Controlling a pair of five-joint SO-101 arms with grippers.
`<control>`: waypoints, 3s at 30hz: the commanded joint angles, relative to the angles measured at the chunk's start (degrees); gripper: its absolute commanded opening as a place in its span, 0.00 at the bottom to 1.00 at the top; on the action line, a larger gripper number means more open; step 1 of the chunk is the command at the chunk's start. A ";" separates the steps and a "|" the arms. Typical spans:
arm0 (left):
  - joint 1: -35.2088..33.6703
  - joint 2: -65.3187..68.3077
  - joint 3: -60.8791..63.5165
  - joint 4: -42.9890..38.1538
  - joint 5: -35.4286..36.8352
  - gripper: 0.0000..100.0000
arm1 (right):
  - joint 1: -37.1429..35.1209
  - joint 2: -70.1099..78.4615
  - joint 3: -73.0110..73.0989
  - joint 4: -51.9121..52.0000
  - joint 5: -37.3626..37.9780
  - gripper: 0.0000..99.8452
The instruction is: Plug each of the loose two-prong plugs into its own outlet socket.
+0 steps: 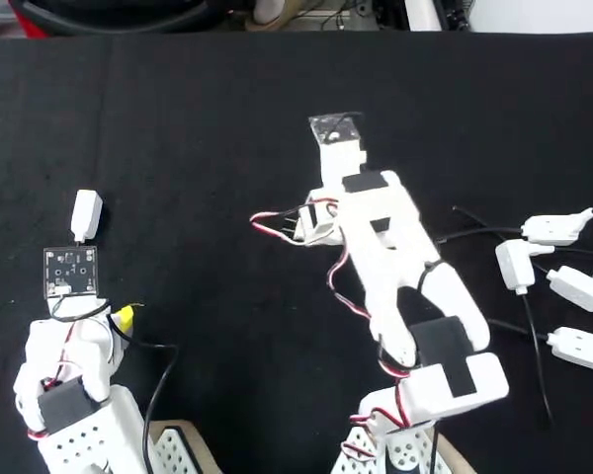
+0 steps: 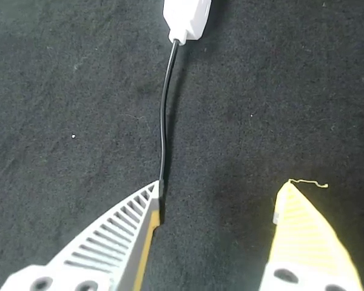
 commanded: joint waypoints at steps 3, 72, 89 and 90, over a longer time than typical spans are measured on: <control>0.48 -0.18 -0.22 -1.05 -0.44 0.30 | -2.20 -0.48 -1.89 0.35 -21.80 0.13; 0.75 -0.18 0.31 -1.05 -3.43 0.30 | -5.10 16.04 -25.01 23.03 -25.05 0.01; 0.57 -0.18 0.31 -1.05 -3.43 0.30 | -4.13 16.57 -26.95 33.49 -19.87 0.04; 0.57 -0.18 0.31 -1.05 -3.43 0.30 | -3.60 17.54 -26.68 33.58 -17.58 0.06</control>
